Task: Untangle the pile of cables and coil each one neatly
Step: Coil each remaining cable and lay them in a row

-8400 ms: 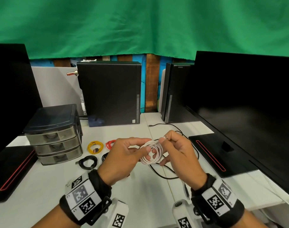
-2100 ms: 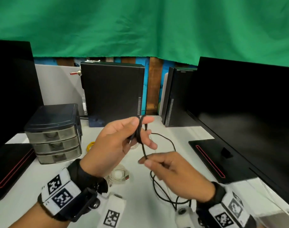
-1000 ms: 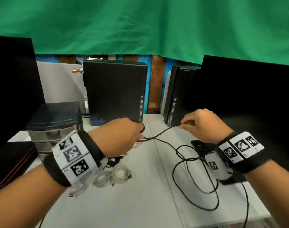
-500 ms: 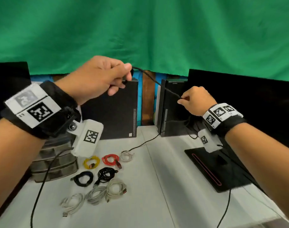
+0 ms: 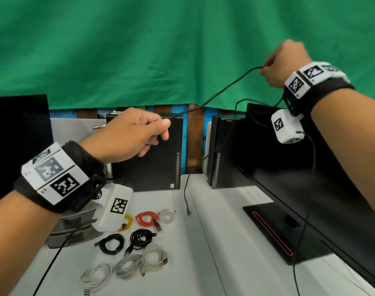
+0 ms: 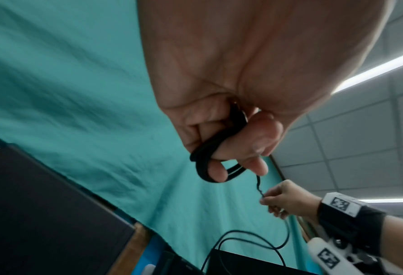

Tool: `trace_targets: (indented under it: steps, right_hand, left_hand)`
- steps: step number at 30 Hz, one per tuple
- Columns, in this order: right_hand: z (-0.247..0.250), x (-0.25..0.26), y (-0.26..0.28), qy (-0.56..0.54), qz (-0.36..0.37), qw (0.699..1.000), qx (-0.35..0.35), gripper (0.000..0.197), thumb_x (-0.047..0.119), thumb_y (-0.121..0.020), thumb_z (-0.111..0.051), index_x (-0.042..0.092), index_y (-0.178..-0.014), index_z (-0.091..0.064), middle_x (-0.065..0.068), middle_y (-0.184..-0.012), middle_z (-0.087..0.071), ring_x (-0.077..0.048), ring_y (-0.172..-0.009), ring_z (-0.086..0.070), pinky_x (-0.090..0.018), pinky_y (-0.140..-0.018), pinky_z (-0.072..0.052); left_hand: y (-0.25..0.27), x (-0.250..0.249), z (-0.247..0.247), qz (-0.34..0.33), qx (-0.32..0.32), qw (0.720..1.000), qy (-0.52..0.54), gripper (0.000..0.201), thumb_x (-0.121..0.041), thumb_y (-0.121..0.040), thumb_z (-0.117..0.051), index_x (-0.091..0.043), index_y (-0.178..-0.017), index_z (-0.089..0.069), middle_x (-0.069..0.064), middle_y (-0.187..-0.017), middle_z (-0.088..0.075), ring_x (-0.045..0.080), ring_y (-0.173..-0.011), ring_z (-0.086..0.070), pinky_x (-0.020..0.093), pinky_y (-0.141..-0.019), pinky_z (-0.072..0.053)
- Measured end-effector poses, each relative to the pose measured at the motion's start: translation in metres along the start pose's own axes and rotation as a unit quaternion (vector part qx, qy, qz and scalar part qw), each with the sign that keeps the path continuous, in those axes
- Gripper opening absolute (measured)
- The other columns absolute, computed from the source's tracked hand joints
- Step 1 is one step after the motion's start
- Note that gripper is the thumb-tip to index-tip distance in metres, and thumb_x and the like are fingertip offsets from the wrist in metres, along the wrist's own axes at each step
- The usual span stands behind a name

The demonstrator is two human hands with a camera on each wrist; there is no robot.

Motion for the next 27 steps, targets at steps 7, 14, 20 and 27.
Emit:
trace_targets:
  steps: [7,14,20,27]
  right_hand:
    - [0.005,-0.023,-0.007,0.039,-0.020,0.999,-0.002,0.021,0.024,-0.087,-0.075,0.006,-0.097,-0.077,-0.016,-0.092,-0.073,-0.029,-0.075,-0.063,-0.034,-0.074,-0.052]
    - [0.007,-0.029,-0.011,0.089,-0.032,0.994,-0.047,0.014,0.008,-0.085,-0.068,0.001,-0.096,-0.074,-0.023,-0.090,-0.069,-0.038,-0.077,-0.064,-0.047,-0.081,-0.058]
    - [0.002,-0.078,-0.004,0.117,-0.089,0.989,-0.017,0.021,0.015,-0.081,-0.076,-0.004,-0.087,-0.070,-0.024,-0.084,-0.067,-0.036,-0.069,-0.059,-0.045,-0.073,-0.057]
    - [0.002,-0.102,0.008,0.126,-0.153,0.980,-0.026,0.020,0.010,-0.080,-0.073,-0.007,-0.085,-0.064,-0.030,-0.090,-0.063,-0.047,-0.088,-0.064,-0.052,-0.081,-0.056]
  left_hand:
    - [0.016,0.090,0.034,0.140,-0.086,0.985,0.046,0.040,-0.030,-0.105,-0.047,-0.002,-0.083,-0.066,-0.008,-0.044,-0.038,0.009,-0.041,-0.039,0.048,-0.082,-0.045]
    - [0.020,0.115,0.046,0.164,-0.138,0.976,0.047,0.038,-0.031,-0.105,-0.047,-0.005,-0.085,-0.066,-0.004,-0.050,-0.041,0.011,-0.047,-0.043,0.039,-0.070,-0.046]
    - [0.040,0.146,0.082,0.196,-0.241,0.943,0.121,0.031,-0.029,-0.104,-0.050,-0.008,-0.085,-0.064,-0.009,-0.046,-0.043,0.010,-0.050,-0.045,0.026,-0.060,-0.038]
    - [0.051,0.149,0.091,0.196,-0.266,0.933,0.140,0.031,-0.025,-0.104,-0.050,-0.007,-0.084,-0.064,-0.011,-0.042,-0.043,0.008,-0.048,-0.046,0.027,-0.062,-0.040]
Point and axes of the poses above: each hand's wrist, its own y-axis away from the middle knuckle, its own z-axis out of the back of the hand, x = y × z, the point moved 10 cm from there along -y, towards the middle knuckle
